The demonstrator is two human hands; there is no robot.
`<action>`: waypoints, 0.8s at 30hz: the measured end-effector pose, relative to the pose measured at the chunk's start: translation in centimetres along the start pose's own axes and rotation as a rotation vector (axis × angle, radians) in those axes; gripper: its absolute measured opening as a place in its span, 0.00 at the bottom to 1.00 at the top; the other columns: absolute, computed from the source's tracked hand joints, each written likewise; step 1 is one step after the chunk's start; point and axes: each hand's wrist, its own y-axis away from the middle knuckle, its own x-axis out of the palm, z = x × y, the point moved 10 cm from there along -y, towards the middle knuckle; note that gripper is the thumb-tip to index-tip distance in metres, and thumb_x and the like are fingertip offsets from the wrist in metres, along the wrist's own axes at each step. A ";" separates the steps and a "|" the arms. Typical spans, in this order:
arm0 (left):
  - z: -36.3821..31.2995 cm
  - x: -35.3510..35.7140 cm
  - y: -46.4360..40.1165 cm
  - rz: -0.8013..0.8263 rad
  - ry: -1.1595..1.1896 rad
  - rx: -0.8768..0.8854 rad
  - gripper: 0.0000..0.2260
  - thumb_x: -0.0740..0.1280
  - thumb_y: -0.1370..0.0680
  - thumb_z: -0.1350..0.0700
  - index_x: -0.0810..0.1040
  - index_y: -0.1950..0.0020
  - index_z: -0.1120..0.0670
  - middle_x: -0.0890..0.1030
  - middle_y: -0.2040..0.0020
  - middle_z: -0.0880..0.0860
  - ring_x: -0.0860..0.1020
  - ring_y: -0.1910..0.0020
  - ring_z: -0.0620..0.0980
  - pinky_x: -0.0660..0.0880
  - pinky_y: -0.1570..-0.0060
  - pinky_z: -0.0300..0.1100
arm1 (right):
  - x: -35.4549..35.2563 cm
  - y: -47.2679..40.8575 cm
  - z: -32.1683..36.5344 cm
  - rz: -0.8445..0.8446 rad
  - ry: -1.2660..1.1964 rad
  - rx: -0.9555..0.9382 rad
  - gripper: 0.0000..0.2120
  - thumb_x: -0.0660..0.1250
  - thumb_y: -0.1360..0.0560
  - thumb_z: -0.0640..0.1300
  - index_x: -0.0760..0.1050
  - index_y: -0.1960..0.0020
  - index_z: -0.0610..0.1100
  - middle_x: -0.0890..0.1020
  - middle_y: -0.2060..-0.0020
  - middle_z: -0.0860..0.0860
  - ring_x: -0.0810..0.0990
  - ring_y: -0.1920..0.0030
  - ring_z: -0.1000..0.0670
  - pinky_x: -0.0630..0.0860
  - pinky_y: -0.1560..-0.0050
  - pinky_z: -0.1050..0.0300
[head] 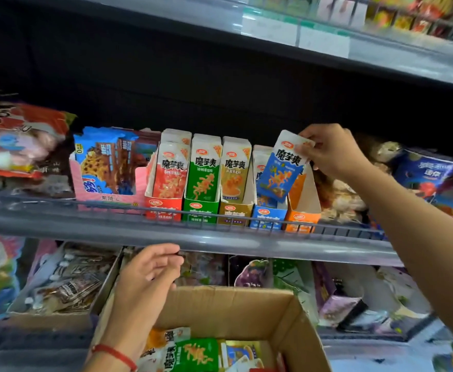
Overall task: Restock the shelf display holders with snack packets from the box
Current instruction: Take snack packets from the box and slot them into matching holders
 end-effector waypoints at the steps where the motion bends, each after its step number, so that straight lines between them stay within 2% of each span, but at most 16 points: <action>1: 0.0 0.1 -0.1 0.003 -0.001 0.000 0.12 0.71 0.23 0.65 0.83 0.46 0.49 0.87 0.53 0.48 0.85 0.52 0.48 0.82 0.52 0.49 | 1.0 -0.4 -0.2 0.039 0.023 0.002 0.08 0.73 0.22 0.46 0.82 0.46 0.43 0.85 0.54 0.49 0.84 0.55 0.49 0.84 0.52 0.44; 4: -0.1 0.4 -0.3 0.020 -0.009 0.005 0.11 0.71 0.23 0.64 0.82 0.46 0.49 0.87 0.54 0.48 0.85 0.53 0.49 0.82 0.52 0.51 | 4.0 -1.1 -0.1 0.146 0.151 -0.001 0.08 0.73 0.22 0.48 0.81 0.44 0.48 0.85 0.50 0.49 0.82 0.47 0.46 0.81 0.47 0.43; 7: -0.2 0.7 -0.5 0.027 -0.012 0.010 0.11 0.71 0.23 0.64 0.83 0.47 0.49 0.86 0.54 0.48 0.84 0.54 0.49 0.83 0.52 0.52 | 6.6 -1.5 0.0 0.179 0.321 -0.001 0.14 0.73 0.22 0.52 0.80 0.38 0.50 0.82 0.41 0.49 0.79 0.40 0.44 0.78 0.42 0.44; 13: -0.5 0.7 -0.6 0.024 -0.015 0.010 0.11 0.71 0.23 0.65 0.83 0.47 0.49 0.86 0.54 0.49 0.84 0.53 0.50 0.82 0.52 0.51 | 8.3 -2.0 0.6 0.105 0.486 -0.060 0.16 0.71 0.21 0.54 0.77 0.35 0.51 0.80 0.40 0.48 0.80 0.44 0.44 0.79 0.47 0.46; 17: -0.7 0.6 -0.4 0.037 -0.075 0.006 0.10 0.71 0.23 0.62 0.83 0.48 0.47 0.86 0.54 0.47 0.83 0.53 0.48 0.81 0.52 0.48 | 7.7 -0.8 1.6 0.035 0.438 -0.100 0.15 0.70 0.21 0.52 0.77 0.36 0.50 0.78 0.41 0.48 0.81 0.47 0.43 0.80 0.52 0.46; 20: -0.7 1.2 0.3 0.116 -0.260 0.024 0.08 0.71 0.22 0.56 0.81 0.48 0.43 0.85 0.54 0.46 0.82 0.53 0.43 0.79 0.51 0.42 | 6.7 1.6 3.6 -0.055 0.431 -0.218 0.16 0.69 0.20 0.47 0.76 0.33 0.48 0.78 0.38 0.47 0.82 0.49 0.41 0.81 0.57 0.45; 22: -0.4 2.1 1.2 0.191 -0.445 0.049 0.08 0.70 0.22 0.54 0.79 0.48 0.41 0.83 0.53 0.43 0.80 0.53 0.39 0.74 0.56 0.32 | 6.6 3.3 4.6 -0.072 0.414 -0.288 0.15 0.68 0.20 0.42 0.77 0.34 0.47 0.78 0.38 0.47 0.82 0.49 0.41 0.80 0.60 0.45; 24: 0.2 2.9 2.2 0.257 -0.573 0.054 0.08 0.69 0.21 0.54 0.77 0.46 0.40 0.81 0.51 0.41 0.78 0.51 0.37 0.71 0.60 0.28 | 7.0 4.3 4.7 -0.045 0.407 -0.301 0.14 0.66 0.21 0.40 0.78 0.36 0.47 0.79 0.38 0.47 0.81 0.47 0.41 0.79 0.60 0.46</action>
